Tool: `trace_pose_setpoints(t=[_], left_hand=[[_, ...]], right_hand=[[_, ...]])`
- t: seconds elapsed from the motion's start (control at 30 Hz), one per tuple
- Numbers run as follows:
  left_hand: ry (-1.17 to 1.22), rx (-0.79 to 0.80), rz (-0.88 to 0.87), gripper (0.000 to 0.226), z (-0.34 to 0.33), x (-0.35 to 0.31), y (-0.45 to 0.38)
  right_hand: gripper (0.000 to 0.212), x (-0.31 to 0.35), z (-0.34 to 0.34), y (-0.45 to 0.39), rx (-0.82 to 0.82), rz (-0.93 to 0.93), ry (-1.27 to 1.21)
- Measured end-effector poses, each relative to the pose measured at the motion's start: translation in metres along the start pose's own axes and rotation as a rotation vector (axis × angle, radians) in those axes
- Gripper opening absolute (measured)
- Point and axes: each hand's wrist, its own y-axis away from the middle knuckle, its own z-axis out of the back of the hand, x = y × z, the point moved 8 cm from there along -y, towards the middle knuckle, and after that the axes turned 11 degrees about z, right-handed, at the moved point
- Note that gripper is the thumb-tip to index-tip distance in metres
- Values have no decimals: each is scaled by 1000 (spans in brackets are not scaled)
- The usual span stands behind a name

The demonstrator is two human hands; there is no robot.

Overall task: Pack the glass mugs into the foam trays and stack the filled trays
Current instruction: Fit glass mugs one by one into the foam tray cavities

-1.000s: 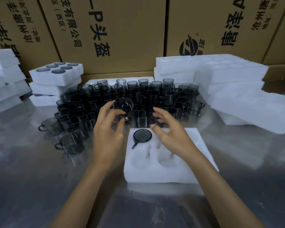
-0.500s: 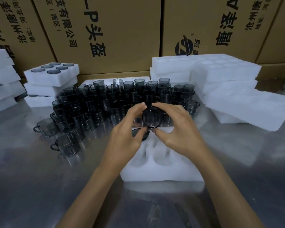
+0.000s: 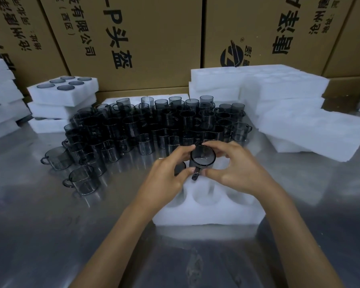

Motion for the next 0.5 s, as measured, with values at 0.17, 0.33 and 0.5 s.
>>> trace_pose_setpoints(t=[0.17, 0.33, 0.5], left_hand=[[-106, 33, 39, 48, -3, 3, 1], [-117, 84, 52, 48, -5, 4, 3], [-354, 123, 38, 48, -15, 8, 3]], right_hand=[[66, -6, -2, 2, 11, -40, -2], [56, -15, -3, 1, 34, -111, -163], [37, -20, -3, 3, 65, -75, -68]])
